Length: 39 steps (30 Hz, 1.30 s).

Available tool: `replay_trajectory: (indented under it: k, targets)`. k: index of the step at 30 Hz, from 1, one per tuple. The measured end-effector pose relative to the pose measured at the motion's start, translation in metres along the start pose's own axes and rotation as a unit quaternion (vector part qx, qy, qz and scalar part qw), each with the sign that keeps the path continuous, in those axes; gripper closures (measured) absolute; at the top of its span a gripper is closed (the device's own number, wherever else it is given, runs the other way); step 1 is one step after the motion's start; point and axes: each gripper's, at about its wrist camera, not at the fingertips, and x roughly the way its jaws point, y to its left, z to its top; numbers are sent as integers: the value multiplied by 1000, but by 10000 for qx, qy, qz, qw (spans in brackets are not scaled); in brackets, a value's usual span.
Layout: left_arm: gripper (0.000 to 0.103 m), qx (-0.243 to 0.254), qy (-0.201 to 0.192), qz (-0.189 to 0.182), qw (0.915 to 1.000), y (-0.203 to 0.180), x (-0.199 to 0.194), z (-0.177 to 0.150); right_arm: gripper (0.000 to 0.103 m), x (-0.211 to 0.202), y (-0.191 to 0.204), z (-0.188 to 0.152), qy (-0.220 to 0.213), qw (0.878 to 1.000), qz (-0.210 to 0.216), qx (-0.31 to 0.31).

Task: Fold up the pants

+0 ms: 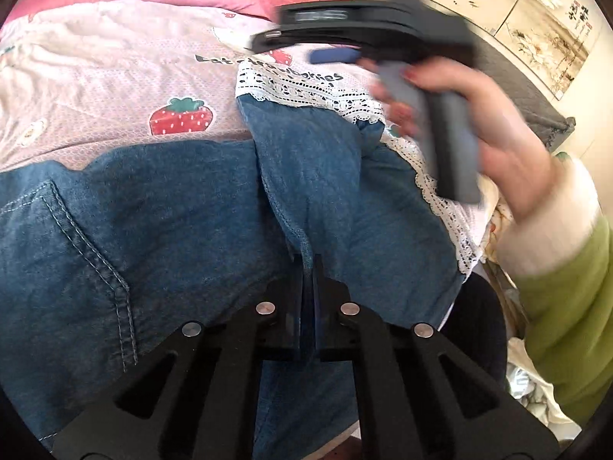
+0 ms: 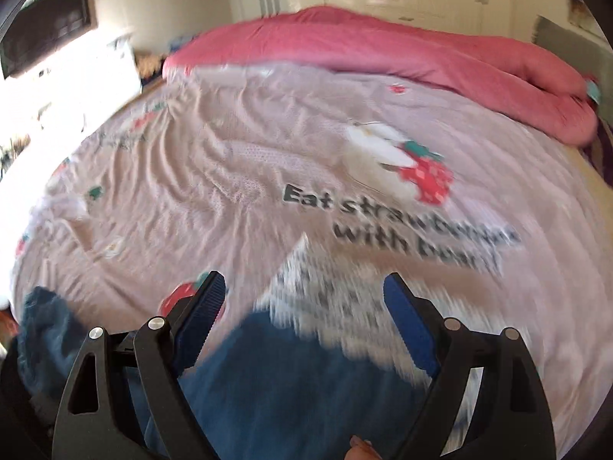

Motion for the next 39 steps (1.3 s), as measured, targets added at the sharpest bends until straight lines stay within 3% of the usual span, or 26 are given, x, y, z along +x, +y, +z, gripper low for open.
replay_trajectory:
  k: [3,4,7,10,15,19,23,26,33,39]
  targets:
    - [103,20,12,-21,10000,1,-1,-1,27,33,5,16,496,9985,-192,-154]
    - [103,17,24,-43,10000,1,-1,-2,35,41,7,18,624,9976,-211,-211]
    - [103,-30,36,-100,9999,4,-1,0,92,60,10,16,1112,9927,-282,-375]
    - [103,-26,48,-107,9999,7,-3,-1,96,39,10,9,810,9957,-131,-438]
    - [103,-65,31,-104,9999,9,-4,0,96,-28,-20,-4,62,9995,241,175]
    - [103,-108,-21,-69,9999,12,-10,1,96,-98,-57,-25,-589,9943,383,807]
    - [103,-25,-195,27,9998,7,-25,2,96,-153,-86,-64,-947,9872,510,1175]
    - [103,262,-304,216,9990,-5,-35,2,96,-180,-99,-111,-971,9836,570,1412]
    - [103,553,-102,352,9978,-27,-36,-15,96,-176,-111,-217,-518,9780,669,1909]
    - [103,882,45,438,9951,-45,-30,-32,96,-175,-117,-257,-601,9701,812,2207]
